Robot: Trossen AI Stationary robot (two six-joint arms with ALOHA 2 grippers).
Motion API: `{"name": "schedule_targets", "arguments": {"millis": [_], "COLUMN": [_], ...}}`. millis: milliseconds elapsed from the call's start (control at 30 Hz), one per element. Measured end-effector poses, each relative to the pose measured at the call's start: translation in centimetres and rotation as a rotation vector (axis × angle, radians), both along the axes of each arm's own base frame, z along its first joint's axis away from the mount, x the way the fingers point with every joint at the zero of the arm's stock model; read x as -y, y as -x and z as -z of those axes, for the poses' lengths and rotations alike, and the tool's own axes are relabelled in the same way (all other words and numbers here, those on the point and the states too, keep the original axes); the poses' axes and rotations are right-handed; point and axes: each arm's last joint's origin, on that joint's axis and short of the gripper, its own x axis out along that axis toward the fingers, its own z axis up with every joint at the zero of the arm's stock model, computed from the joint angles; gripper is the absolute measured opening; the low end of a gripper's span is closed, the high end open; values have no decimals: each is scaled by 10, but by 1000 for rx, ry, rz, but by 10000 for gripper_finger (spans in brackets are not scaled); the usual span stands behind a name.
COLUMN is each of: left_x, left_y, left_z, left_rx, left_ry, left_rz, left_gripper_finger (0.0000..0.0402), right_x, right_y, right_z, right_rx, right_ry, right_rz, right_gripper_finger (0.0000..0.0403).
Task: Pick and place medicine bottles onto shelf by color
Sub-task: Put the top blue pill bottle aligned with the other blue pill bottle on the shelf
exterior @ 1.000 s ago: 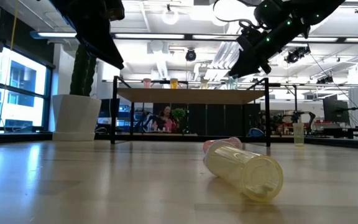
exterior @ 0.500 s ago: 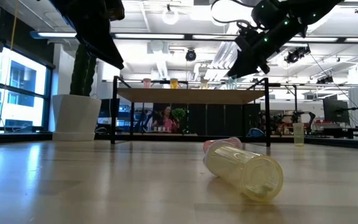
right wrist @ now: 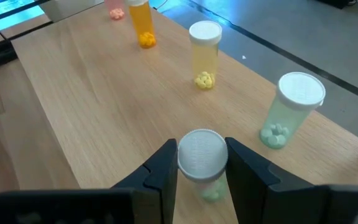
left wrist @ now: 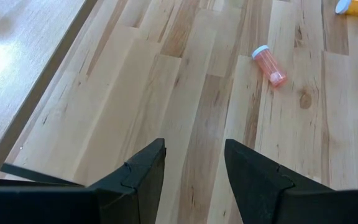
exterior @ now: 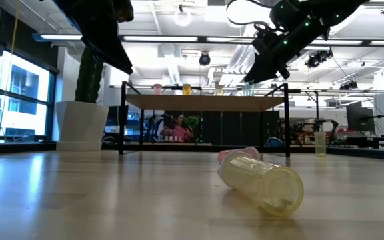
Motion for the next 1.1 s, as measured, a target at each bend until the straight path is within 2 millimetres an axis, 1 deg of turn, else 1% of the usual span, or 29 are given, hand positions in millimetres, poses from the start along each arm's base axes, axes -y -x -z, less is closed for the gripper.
{"name": "schedule_targets", "arguments": {"millis": [167,267,367,700,967,1100], "left_x": [0,0,0,0,0,1], "left_y": [0,0,0,1,2,4], "left_z": [0,0,0,1,2,4], "left_rx": [0,0,0,-16,-25,-39], "left_ry": [0,0,0,4,23,69], "left_rz": [0,0,0,-1,-20,-34], "left_gripper_finger": [159,159,159,159,159,159], "right_x": [0,0,0,0,-8,-13], "right_y": [0,2,1,2,12,18], "right_z": [0,6,3,2,-12,-19], "right_rx": [-5,-43,-25,-22,13,37], "right_ry": [1,-12,1,11,33,19], "right_rz": [7,23,24,20,21,17], "right_gripper_finger": [126,144,155,158,158,158]}}
